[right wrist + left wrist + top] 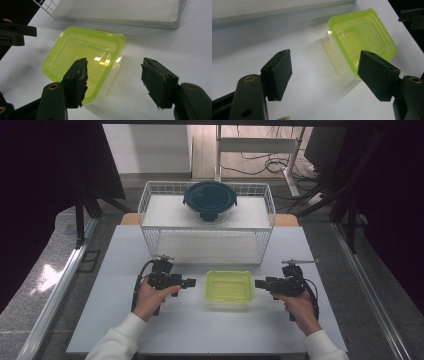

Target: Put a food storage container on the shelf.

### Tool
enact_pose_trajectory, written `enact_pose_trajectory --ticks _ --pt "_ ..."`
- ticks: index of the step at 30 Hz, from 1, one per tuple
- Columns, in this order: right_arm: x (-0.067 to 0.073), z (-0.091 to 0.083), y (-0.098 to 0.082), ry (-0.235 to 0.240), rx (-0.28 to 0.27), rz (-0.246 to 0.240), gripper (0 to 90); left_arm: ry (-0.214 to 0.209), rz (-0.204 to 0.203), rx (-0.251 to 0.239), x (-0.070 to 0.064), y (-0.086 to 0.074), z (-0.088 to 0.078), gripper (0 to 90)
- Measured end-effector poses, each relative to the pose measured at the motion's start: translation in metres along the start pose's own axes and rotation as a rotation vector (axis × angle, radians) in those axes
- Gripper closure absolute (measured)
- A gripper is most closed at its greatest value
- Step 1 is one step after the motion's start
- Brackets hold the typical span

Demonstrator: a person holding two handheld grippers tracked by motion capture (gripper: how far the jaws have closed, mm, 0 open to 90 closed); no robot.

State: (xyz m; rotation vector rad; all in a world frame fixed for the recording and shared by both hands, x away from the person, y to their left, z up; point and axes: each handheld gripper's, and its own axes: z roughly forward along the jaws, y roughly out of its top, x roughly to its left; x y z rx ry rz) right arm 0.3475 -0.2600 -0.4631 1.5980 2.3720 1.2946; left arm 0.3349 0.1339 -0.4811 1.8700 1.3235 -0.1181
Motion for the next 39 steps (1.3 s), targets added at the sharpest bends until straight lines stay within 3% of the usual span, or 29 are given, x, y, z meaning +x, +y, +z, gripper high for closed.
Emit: enact_pose_trajectory --ticks 6,11,14,18,24,28,33,39 --pt "-0.001 0.019 0.004 0.033 0.046 0.043 43.3 -0.052 -0.038 -0.003 0.0 0.004 0.014 31.9" --pt "-0.004 0.032 0.003 0.044 0.083 0.07 46.1 -0.089 -0.053 0.02 0.001 0.005 0.029 35.3" --pt "-0.006 0.036 0.0 0.06 0.091 0.091 48.9 -0.138 -0.082 0.037 0.002 0.003 0.038 38.1" --pt "-0.01 0.038 -0.002 0.088 0.101 0.126 52.8 -0.162 -0.107 0.066 0.002 0.0 0.047 42.9" --pt "-0.016 0.04 -0.005 0.133 0.1 0.175 57.1 -0.19 -0.128 0.073 0.004 -0.002 0.052 47.7" --pt "-0.015 0.041 -0.006 0.138 0.11 0.177 60.4 -0.225 -0.134 0.082 0.004 -0.002 0.054 51.9" --pt "-0.015 0.043 -0.008 0.164 0.122 0.192 67.7 -0.264 -0.163 0.105 0.004 -0.004 0.06 63.9" --pt "-0.015 0.042 -0.008 0.179 0.131 0.211 72.9 -0.26 -0.173 0.101 0.006 -0.005 0.058 72.2"
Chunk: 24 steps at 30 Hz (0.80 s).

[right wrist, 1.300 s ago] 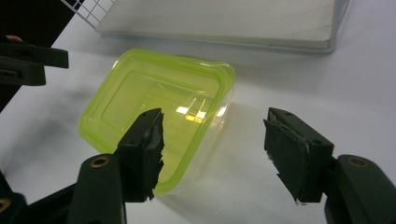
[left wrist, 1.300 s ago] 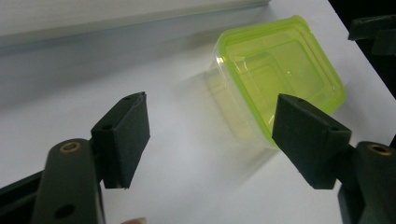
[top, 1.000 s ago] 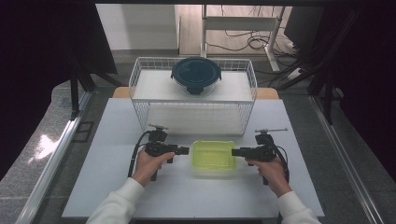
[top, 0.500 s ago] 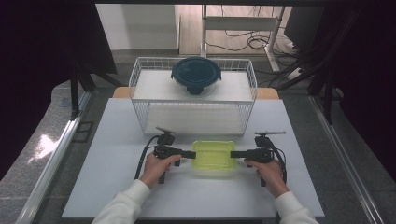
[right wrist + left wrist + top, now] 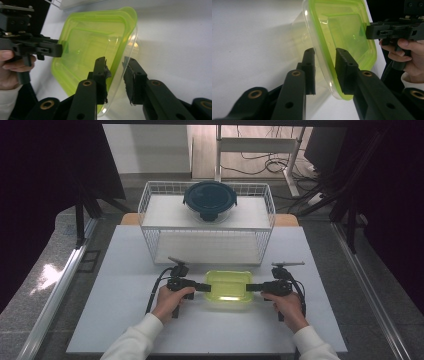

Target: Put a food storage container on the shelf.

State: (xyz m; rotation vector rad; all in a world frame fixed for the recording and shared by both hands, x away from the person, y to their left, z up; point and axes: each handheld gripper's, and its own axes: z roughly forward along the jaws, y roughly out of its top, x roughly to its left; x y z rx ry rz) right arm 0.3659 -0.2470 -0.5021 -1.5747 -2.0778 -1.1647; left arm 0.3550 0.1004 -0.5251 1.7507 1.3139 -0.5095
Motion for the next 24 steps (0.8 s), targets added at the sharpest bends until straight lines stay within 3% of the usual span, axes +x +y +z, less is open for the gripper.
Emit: enact_pose_trajectory --ticks 6,14,24 --pt "0.006 -0.005 -0.001 0.009 -0.01 -0.017 77.5 -0.009 -0.003 -0.022 -0.004 -0.001 -0.007 77.8" --pt "0.016 -0.014 -0.003 0.015 -0.029 -0.079 78.7 -0.006 0.064 -0.039 -0.014 -0.003 -0.018 79.4" --pt "0.035 -0.029 -0.007 0.023 -0.066 -0.15 78.6 0.01 0.134 -0.077 -0.038 -0.006 -0.036 79.3"
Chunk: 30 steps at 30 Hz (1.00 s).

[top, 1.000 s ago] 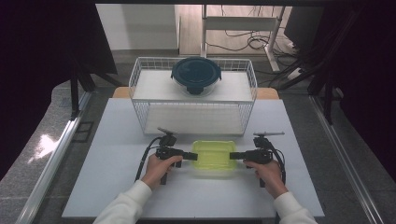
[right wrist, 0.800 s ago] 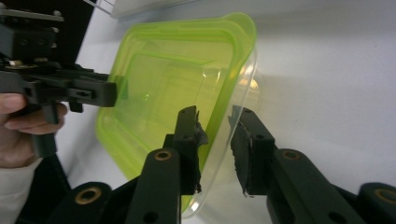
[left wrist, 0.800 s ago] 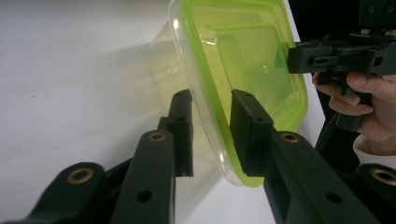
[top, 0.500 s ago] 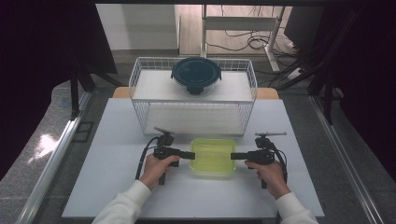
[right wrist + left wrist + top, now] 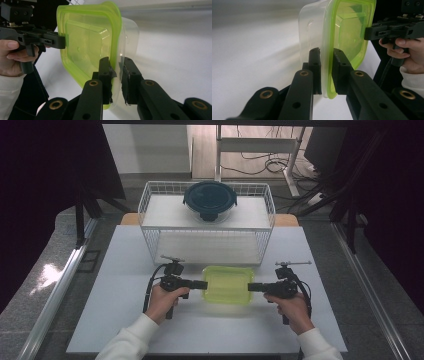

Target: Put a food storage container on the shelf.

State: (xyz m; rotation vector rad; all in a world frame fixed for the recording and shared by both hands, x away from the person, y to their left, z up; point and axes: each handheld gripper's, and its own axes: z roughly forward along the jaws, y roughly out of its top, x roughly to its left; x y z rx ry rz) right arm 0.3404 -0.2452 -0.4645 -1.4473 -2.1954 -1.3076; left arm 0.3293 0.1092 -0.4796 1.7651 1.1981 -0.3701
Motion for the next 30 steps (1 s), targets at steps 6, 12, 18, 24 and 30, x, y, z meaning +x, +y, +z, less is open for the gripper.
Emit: enact_pose_trajectory --ticks 6,12,18,24,30 --pt "0.015 -0.011 0.002 0.001 -0.034 -0.048 78.6 0.024 0.065 -0.037 -0.018 0.002 -0.014 79.3" --pt "0.026 -0.017 0.005 0.01 -0.064 -0.078 78.7 0.032 0.095 -0.065 -0.03 0.004 -0.026 79.2" --pt "0.036 -0.024 0.009 0.022 -0.088 -0.101 78.6 0.026 0.114 -0.09 -0.039 0.006 -0.036 79.1" --pt "0.046 -0.031 0.013 0.022 -0.118 -0.143 78.6 0.037 0.148 -0.116 -0.049 0.009 -0.046 79.1" --pt "0.056 -0.035 0.022 0.025 -0.13 -0.174 78.7 0.046 0.166 -0.135 -0.055 0.013 -0.058 79.2"
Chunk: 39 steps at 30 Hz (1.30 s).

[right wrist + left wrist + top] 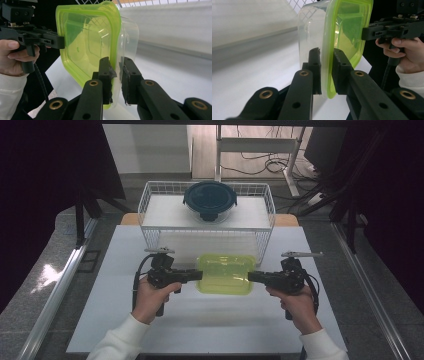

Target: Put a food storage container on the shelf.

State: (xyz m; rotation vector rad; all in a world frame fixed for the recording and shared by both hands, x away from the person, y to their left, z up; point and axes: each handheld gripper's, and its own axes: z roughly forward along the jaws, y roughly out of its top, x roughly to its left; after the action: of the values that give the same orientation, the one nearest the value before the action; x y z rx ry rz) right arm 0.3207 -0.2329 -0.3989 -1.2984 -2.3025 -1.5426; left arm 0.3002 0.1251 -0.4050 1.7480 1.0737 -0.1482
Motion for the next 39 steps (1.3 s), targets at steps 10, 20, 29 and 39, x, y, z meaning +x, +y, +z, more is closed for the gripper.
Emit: enact_pose_trajectory --ticks 10,20,29,39 --pt "0.022 -0.001 0.028 0.01 -0.02 -0.05 78.6 0.014 0.028 -0.044 -0.008 0.021 -0.027 79.2" --pt "0.04 -0.007 0.058 0.02 -0.047 -0.09 78.7 0.021 0.051 -0.08 -0.016 0.044 -0.046 79.4" --pt "0.047 -0.009 0.097 0.022 -0.077 -0.111 78.9 0.051 0.083 -0.108 -0.023 0.083 -0.062 79.5" --pt "0.054 -0.01 0.147 0.012 -0.109 -0.129 79.1 0.053 0.084 -0.125 -0.016 0.129 -0.072 79.9"
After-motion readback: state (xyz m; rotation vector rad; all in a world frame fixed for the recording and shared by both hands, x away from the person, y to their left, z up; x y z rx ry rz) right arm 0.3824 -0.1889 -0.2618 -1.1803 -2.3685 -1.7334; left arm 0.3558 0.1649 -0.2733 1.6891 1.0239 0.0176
